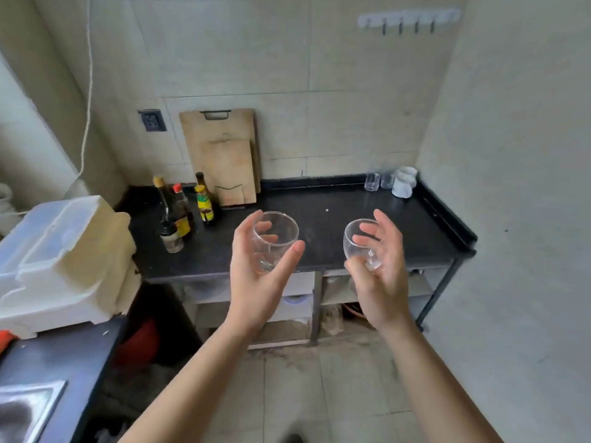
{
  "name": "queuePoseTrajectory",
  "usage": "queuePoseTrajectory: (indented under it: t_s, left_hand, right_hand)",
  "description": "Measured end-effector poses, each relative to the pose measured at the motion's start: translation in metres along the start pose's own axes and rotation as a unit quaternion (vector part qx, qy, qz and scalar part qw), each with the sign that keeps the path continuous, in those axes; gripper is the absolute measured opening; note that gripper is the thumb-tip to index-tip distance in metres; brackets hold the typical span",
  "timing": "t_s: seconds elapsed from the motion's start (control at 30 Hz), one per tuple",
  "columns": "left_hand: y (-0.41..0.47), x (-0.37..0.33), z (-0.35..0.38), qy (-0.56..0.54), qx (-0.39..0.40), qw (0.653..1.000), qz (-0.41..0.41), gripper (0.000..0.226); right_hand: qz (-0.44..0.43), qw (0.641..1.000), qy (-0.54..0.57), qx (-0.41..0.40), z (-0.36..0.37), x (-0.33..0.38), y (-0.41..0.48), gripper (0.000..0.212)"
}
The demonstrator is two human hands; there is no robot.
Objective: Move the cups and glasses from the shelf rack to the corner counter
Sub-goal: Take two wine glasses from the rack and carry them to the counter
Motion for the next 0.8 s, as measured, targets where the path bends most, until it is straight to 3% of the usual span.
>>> queuePoseTrajectory:
  t_s: [0.17,0.47,0.63,0.8]
  left_hand:
    - [0.105,0.034,0.098,-0.083,0.066,0.994,-0.025,0.069]
    - [0.231,0.08,0.256,-0.13,0.201,0.969,-0.056,0.071]
    - [0.278,0.124,0.342,-0.111,0.209,0.969,-0.07,0.071]
    - [0.33,0.175,0.437,-0.047,0.176,0.979,-0.094,0.072]
  right_hand:
    - [0.005,0.996,-0.055,-0.063,-0.042,-0.032,0.11,0.073]
    - [0.032,0.976,-0.078,-0.199,-0.133,-0.094,0.243,0.064]
    - [0.054,0.974,-0.069,-0.21,-0.183,-0.16,0.319,0.065]
    - [0.082,0.982,-0.049,-0.164,-0.229,-0.235,0.422,0.063]
Point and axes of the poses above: each hand's wrist, its own y-axis towards the middle knuckle, its own z-axis out of the palm, x = y × z, the point moved 2 cm from there along y, towards the middle knuckle, and after that the axes turned 2 degrees about x, right-handed, at the moved point
